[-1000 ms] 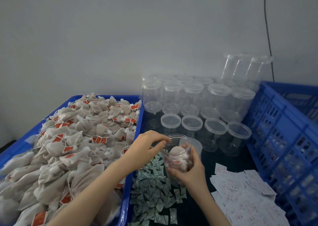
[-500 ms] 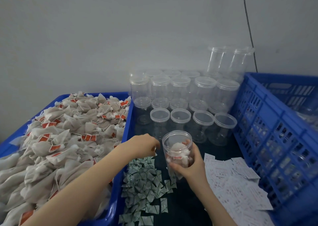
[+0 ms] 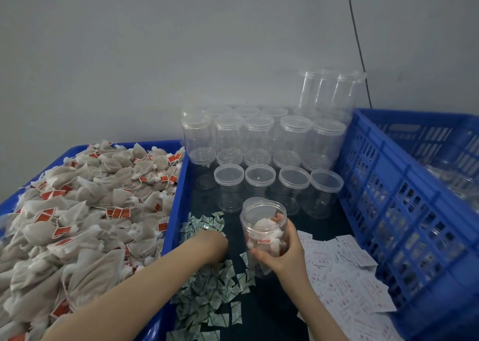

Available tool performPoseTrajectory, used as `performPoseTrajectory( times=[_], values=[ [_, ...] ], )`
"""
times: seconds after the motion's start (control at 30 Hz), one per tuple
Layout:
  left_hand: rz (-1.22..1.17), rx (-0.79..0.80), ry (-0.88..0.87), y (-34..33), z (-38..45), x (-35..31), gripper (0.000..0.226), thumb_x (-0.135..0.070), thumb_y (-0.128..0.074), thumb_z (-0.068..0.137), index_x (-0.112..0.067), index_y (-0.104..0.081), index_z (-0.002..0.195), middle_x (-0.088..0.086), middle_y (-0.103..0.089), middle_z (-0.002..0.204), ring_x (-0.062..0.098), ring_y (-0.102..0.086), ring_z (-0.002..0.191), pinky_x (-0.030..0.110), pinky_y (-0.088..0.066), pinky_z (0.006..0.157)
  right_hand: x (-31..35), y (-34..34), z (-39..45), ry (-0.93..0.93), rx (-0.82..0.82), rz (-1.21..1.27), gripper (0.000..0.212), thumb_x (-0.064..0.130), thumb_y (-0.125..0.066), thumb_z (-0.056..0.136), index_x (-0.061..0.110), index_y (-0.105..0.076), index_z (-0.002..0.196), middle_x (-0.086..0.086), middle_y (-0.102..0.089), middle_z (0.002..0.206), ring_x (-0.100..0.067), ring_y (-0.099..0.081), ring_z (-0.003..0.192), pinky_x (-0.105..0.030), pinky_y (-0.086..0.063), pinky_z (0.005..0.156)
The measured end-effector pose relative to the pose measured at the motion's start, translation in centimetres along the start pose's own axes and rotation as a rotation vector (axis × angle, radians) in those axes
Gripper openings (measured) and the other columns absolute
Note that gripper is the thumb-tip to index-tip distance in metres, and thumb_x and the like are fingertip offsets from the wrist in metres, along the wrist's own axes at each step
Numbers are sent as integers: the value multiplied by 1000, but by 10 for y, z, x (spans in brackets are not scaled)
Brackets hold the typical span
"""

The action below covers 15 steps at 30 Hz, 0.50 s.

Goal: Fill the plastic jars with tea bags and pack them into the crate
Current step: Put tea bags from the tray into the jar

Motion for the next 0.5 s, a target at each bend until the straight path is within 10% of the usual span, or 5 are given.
performPoseTrajectory(
  times=[0.5],
  values=[
    [-241,-226,-3,7,-1,19,12,-21,-55,91,-19,-56,102,4,-60,108,23,-59,99,32,-45,76,-2,3,-2,5,-12,-8,85,44,-87,49,29,-52,125,28,-64,113,3,-63,103,-10,-50,79]
  ],
)
Point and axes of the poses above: each hand's wrist, its own z-axis towards the middle knuckle, its own y-axis out of the back of the hand, x = y × z, the point moved 2 cm from there along z, towards the middle knuckle
